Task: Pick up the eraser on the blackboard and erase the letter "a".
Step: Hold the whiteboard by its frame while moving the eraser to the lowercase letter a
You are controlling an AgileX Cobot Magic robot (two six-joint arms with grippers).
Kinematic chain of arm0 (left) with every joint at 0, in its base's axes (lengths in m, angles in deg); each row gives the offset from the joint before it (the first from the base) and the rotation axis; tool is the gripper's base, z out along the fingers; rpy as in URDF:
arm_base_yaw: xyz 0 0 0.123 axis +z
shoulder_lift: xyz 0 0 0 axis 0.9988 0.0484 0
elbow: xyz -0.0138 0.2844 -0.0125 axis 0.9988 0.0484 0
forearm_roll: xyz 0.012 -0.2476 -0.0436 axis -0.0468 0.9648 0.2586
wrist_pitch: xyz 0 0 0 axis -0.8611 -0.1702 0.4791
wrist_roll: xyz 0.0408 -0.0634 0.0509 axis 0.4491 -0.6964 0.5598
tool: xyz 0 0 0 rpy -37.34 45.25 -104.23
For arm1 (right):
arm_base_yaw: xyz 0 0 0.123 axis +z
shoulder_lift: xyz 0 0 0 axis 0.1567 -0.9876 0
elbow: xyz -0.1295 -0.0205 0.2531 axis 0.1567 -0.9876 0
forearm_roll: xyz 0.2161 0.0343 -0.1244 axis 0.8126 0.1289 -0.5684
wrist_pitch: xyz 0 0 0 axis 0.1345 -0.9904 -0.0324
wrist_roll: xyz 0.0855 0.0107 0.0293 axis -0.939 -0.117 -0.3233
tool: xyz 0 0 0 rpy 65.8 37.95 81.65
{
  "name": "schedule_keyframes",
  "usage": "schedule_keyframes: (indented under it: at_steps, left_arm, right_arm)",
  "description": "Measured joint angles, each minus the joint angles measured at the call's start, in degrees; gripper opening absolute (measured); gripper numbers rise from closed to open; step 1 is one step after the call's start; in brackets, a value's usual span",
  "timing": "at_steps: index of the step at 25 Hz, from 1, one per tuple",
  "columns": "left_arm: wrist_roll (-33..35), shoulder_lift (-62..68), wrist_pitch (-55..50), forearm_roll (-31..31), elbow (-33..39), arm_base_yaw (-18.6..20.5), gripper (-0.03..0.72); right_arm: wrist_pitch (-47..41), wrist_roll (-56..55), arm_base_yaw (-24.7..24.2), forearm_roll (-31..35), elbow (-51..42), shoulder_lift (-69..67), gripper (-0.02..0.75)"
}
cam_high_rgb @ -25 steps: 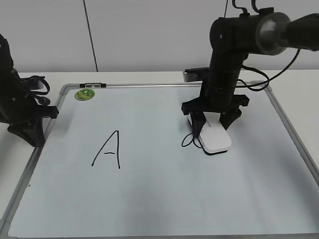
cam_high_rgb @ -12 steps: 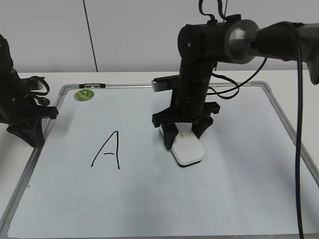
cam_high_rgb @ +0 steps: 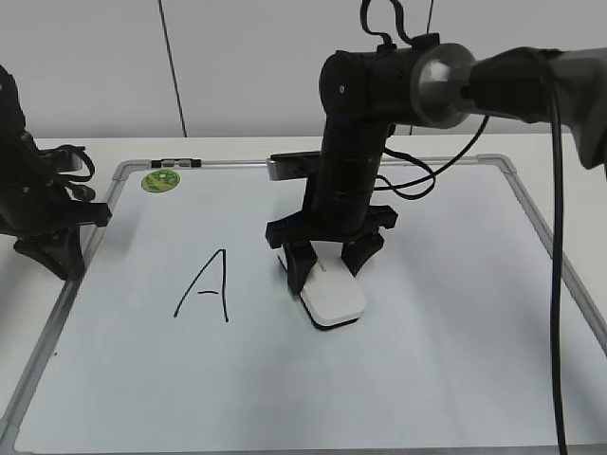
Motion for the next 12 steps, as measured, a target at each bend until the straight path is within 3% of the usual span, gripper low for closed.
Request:
schedule_keyframes:
  at_steps: [12]
  left_arm:
    - [0.00,0.05,0.00,0.00,0.00,0.00,0.044]
  right_arm:
    - [0.00,-0.81,-11.95,0.02,0.00,0.47,0.519]
